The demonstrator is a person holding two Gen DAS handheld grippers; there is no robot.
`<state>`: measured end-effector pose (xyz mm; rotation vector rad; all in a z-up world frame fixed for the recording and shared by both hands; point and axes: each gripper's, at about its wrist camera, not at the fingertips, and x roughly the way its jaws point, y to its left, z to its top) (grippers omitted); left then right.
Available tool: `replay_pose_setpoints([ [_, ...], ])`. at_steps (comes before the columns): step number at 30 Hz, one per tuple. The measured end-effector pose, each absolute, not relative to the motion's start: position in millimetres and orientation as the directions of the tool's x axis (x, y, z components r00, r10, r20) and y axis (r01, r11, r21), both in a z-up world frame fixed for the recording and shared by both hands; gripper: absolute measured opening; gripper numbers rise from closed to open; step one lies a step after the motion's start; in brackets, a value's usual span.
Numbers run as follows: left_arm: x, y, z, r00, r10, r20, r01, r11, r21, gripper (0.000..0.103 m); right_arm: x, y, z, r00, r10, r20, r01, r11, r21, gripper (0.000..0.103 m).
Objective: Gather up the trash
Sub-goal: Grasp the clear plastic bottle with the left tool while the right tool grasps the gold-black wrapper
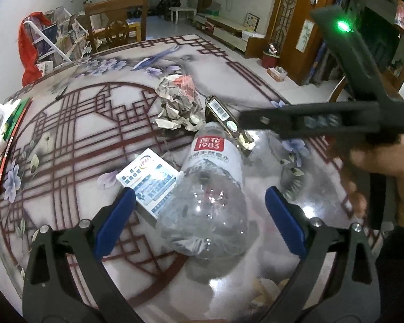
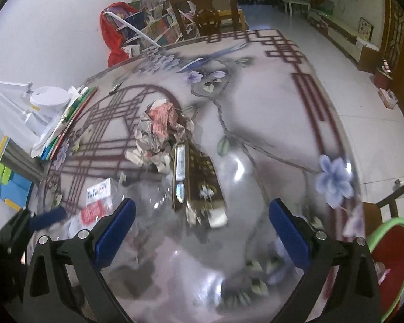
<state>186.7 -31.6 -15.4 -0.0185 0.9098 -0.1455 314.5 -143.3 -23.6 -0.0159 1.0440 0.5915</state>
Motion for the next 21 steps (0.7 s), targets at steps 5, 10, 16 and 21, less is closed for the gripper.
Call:
replay_pose_setpoints([
  [5,189.8,-33.3,-22.7,0.601,-0.125,-0.790,0.128,0.990,-0.059,0.087,332.4,-126.1,-37.0,0.359,0.442,-0.822,-0.476,0.844,0.246,0.093],
  [10,192.1,-30.5,-28.2,0.589,-0.130,-0.797,0.124,0.990,-0.070,0.078,344.6,-116.5,-49.8,0.332,0.449,-0.830,-0.474,0.840,0.265,0.075],
  [16,190.6,-35.2,-29.0,0.587,-0.145,-0.796,0.143,0.987,-0.075,0.063,346.6,-116.1,-52.5,0.315,0.475,-0.822,-0.471,0.830,0.299,0.055],
  [21,188.5,-36.6,-28.2,0.585,-0.165,-0.794,0.151,0.984,-0.092,0.060,345.0,-114.0,-50.6,0.293,0.512,-0.807,-0.485,0.807,0.336,0.041],
])
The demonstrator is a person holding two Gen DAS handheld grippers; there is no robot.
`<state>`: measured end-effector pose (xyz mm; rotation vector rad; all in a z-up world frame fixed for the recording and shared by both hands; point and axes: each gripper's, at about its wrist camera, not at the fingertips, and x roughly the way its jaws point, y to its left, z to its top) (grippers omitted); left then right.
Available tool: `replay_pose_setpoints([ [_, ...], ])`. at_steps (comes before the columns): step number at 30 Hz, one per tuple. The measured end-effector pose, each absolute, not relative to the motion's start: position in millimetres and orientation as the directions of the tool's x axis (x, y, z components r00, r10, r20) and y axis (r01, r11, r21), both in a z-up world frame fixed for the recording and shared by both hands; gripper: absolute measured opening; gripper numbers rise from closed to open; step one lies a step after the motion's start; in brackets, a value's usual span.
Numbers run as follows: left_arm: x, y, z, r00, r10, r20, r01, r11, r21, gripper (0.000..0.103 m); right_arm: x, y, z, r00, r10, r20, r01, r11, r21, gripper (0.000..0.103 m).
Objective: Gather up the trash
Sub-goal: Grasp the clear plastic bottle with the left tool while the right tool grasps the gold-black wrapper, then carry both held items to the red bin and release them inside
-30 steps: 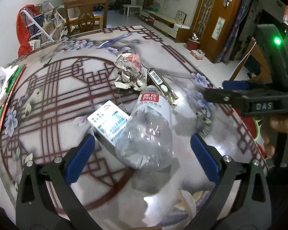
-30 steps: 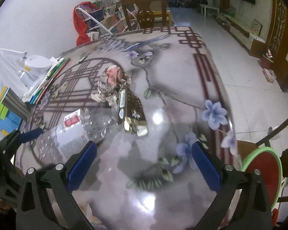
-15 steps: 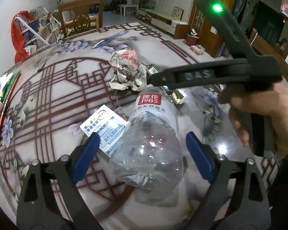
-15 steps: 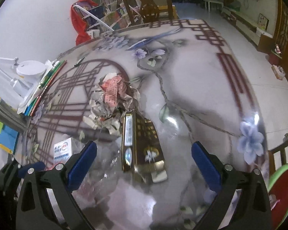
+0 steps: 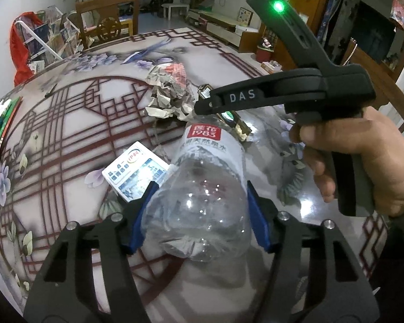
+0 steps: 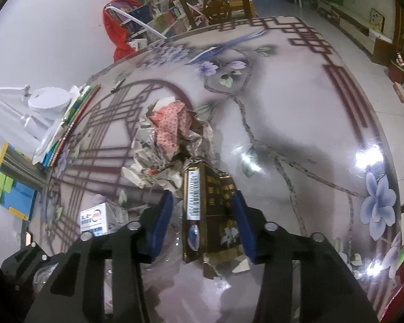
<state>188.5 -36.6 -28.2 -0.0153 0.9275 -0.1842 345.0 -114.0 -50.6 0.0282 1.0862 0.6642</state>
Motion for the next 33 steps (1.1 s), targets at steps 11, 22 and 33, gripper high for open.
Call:
replay_pose_setpoints([
  [11,181.6,-38.4,-20.8,0.598,-0.171,-0.783,0.144,0.984,-0.104,0.059,336.9,-125.9,-39.4,0.299,0.554,-0.777,-0.492,0.787,0.372,0.026],
  [22,167.3,-42.1,-4.4,0.632,-0.166,-0.757,0.145,0.985,-0.094,0.058,321.9,-155.0,-12.5,0.327,0.584,-0.743,-0.472,0.782,0.407,0.026],
  [33,146.4,-43.1,20.9,0.672,-0.189,-0.717,0.135,0.982,-0.132,0.057,283.8,-196.4,15.0,0.369,0.593,-0.716,-0.451,0.788,0.420,0.026],
])
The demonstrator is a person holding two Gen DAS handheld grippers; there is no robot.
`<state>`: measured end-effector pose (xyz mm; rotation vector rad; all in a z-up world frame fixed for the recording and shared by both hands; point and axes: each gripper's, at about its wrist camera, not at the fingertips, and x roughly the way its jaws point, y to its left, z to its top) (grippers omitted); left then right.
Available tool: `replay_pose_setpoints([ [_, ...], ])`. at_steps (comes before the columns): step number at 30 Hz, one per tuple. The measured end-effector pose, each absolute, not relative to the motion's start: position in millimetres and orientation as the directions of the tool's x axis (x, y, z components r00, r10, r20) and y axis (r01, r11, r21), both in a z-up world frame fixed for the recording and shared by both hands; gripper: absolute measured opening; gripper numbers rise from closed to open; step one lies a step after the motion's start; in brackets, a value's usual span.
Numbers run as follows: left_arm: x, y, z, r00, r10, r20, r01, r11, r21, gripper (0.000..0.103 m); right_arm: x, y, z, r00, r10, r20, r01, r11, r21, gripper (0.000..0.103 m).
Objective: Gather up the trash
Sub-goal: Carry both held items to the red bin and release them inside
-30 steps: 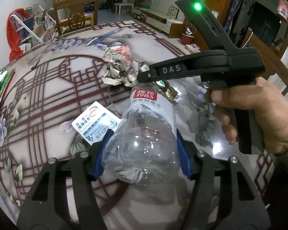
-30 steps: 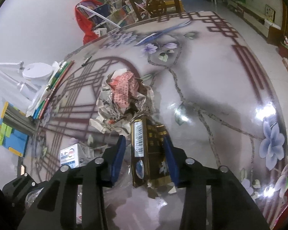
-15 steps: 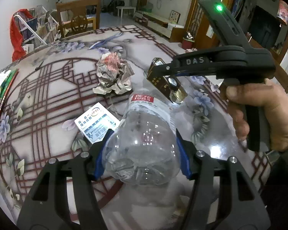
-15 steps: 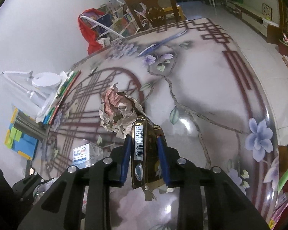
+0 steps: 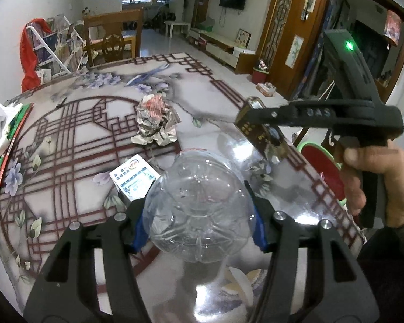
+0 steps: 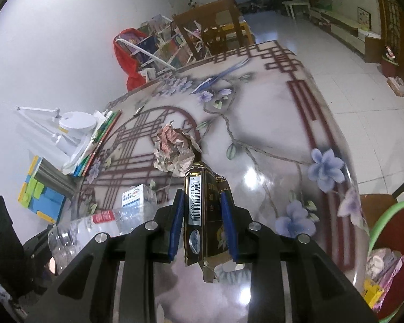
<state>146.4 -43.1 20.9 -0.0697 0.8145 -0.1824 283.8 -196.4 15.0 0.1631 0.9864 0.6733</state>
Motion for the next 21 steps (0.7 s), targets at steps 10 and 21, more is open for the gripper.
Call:
replay_pose_setpoints([
  [10,139.0,-69.0,47.8,0.692,-0.211,-0.690,0.184,0.976,-0.114,0.057,252.6,-237.7,42.2,0.428,0.587,-0.687,-0.432,0.801,0.415,0.026],
  [21,147.8,-133.0,66.5,0.683,-0.291,-0.669,0.292,0.949,-0.115,0.057,231.0,-317.0,60.4,0.521,0.529,-0.670,-0.346,0.848,0.401,0.026],
])
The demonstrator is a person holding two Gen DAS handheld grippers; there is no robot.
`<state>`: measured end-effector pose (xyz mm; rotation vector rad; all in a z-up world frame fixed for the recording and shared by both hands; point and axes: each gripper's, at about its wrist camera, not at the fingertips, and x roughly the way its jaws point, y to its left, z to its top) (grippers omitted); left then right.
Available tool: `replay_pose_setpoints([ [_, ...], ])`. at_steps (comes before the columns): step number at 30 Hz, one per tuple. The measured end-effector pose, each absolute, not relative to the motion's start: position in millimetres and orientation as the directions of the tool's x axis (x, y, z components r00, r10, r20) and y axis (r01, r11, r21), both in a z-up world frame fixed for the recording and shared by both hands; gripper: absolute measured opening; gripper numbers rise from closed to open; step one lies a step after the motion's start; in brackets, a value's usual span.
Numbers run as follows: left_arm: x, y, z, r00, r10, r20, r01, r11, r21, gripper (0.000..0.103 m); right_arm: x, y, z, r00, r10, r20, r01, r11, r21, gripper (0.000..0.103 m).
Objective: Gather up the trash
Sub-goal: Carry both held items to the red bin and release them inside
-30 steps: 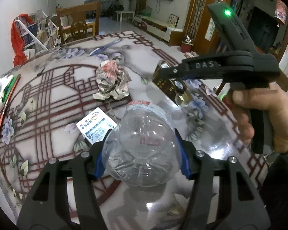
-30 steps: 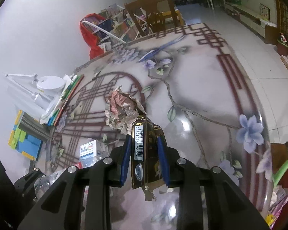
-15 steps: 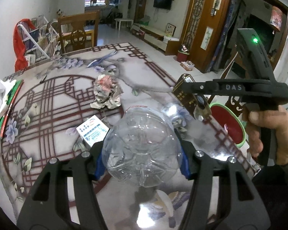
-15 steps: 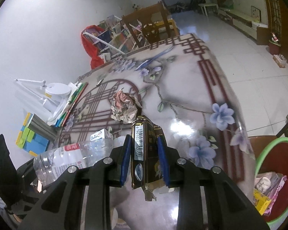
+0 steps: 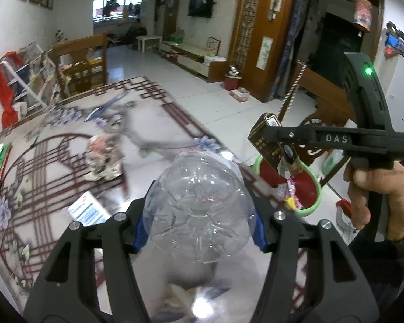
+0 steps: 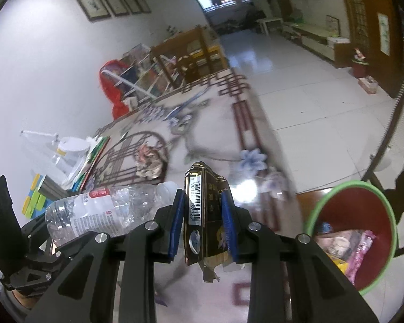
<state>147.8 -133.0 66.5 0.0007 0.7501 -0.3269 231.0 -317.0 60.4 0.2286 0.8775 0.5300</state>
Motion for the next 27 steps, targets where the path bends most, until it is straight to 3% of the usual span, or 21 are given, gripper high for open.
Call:
replay_pose_setpoints([
  [19,189.1,-280.1,52.0,0.563,-0.477,-0.676,0.494,0.849,-0.188,0.057,234.6,-487.5,37.0,0.625,0.383,-0.680,-0.094,0.902,0.422,0.026],
  [27,206.2,-328.9,35.6,0.510,-0.498,-0.702,0.544,0.818,-0.185,0.057,240.8,-524.6,21.1,0.631,0.351,-0.692,-0.028,0.901,0.432,0.026],
])
